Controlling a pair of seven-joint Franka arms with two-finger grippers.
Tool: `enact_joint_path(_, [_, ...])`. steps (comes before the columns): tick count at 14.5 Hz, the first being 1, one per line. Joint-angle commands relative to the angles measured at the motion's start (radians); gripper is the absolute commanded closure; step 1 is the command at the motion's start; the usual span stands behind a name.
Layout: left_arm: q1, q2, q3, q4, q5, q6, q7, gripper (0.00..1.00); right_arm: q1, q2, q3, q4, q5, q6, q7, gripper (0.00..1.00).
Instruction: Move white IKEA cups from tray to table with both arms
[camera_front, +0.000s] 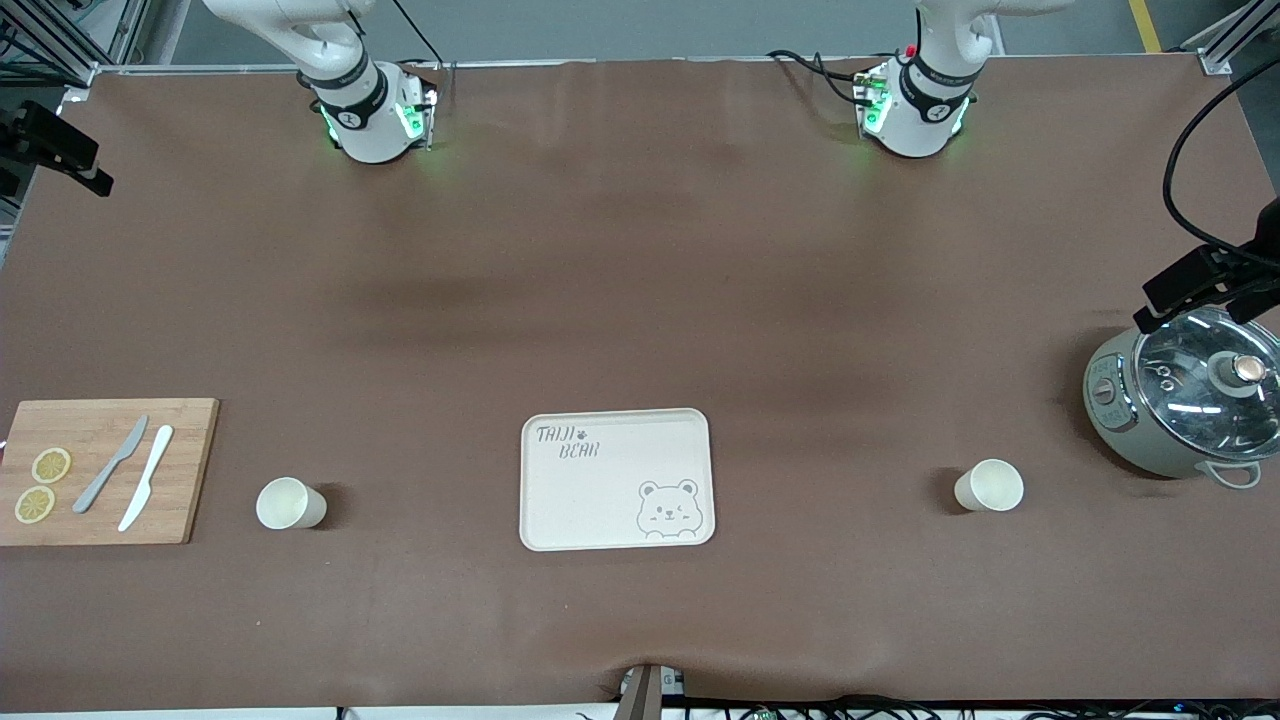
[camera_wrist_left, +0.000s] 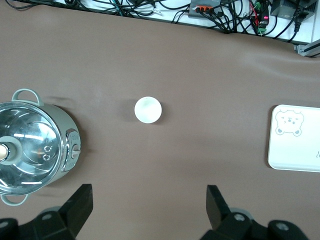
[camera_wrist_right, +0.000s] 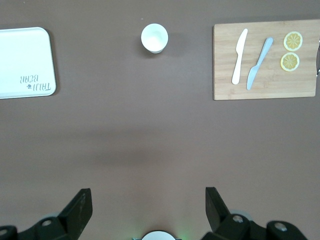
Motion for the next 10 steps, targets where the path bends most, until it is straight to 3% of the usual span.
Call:
enact_joint_path(1, [0.006,-0.019,-0.003,-0.009,0.006,-0.041,0.017,0.00,0.040,-0.012,0.004,-0.018,-0.037,0.034,0.047,0.00])
enact_joint_path(5, [0.003,-0.014,0.008,-0.009,0.014,-0.041,0.015,0.00,0.023,0.008,0.001,-0.002,-0.089,0.064,0.049,0.00])
enact_joint_path(10, [0.000,-0.009,0.010,0.002,0.023,-0.041,0.017,0.00,0.023,0.034,0.001,-0.002,-0.089,0.095,0.049,0.00])
